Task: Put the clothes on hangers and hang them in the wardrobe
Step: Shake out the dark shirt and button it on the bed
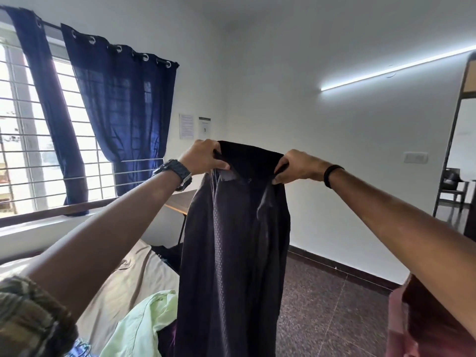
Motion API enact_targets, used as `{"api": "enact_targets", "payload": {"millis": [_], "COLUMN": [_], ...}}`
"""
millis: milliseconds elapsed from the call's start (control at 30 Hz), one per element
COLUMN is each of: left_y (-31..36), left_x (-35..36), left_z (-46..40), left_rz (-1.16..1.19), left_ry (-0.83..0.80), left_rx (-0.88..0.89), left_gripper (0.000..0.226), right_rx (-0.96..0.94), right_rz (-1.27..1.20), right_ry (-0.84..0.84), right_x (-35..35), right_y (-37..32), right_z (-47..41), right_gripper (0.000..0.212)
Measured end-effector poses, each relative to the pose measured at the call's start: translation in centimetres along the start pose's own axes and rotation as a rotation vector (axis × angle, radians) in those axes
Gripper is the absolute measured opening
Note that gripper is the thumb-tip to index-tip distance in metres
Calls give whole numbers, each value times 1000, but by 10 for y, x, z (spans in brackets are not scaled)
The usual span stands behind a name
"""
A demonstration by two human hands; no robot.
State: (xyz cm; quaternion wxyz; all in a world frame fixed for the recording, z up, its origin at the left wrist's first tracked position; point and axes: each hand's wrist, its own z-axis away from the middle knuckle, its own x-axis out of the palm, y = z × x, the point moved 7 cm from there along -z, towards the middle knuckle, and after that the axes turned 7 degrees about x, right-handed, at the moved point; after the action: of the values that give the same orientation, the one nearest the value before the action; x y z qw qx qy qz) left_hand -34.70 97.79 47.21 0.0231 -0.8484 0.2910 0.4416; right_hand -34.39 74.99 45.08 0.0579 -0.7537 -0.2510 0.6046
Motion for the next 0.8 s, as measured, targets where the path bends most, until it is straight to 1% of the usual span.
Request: {"api": "enact_targets", "payload": {"millis": [67,133,200,233,267,333,400,433,467,533,600,633,700,733,800], "left_y": [2,4,3,3,4,8,11,13,15,22,28,29,24,17,-5], "left_x": [-4,-8,-9,-9,-9,-14,-22,-28,-35,-52,-70,-79,-86,-84,-63], "left_z": [3,6,8,10,12,15,16,16,14,10,3,-1,-8,-11,-15], "left_rz": [5,-12,85,174,261,368,374,381,424,651,900,973,1021,1015,995], "left_ry": [5,3,-11,-28,-44,-69,-100,-114,-116,-86,-4,44,106,109,58], "left_rx": [18,34,28,20,14,-7,-19,-15,-8,11,42,54,54,39,-32], "left_gripper": [29,29,27,25,24,23,23,24,25,26,28,29,26,25,24], "right_rx": [29,26,-35,-58,-73,-100,-120,-131,-147,-182,-215,-222,-211,-197,-135], "right_rz": [43,16,4,1,-49,-232,-351,-399,-449,-572,-727,-814,-939,-967,-987], "right_ry": [46,119,209,215,175,-10,-172,-215,-236,-246,-232,-225,-216,-215,-228], "right_x": [-4,-10,-20,-23,-24,-22,-24,-27,-34,-50,-69,-78,-85,-83,-63], "right_y": [4,6,2,0,-3,-10,-18,-22,-26,-35,-42,-46,-49,-49,-42], "right_z": [2,6,10,12,15,20,29,33,35,36,32,27,18,11,-6], "right_gripper": [33,36,35,34,31,24,18,17,17,18,19,21,21,18,14]}}
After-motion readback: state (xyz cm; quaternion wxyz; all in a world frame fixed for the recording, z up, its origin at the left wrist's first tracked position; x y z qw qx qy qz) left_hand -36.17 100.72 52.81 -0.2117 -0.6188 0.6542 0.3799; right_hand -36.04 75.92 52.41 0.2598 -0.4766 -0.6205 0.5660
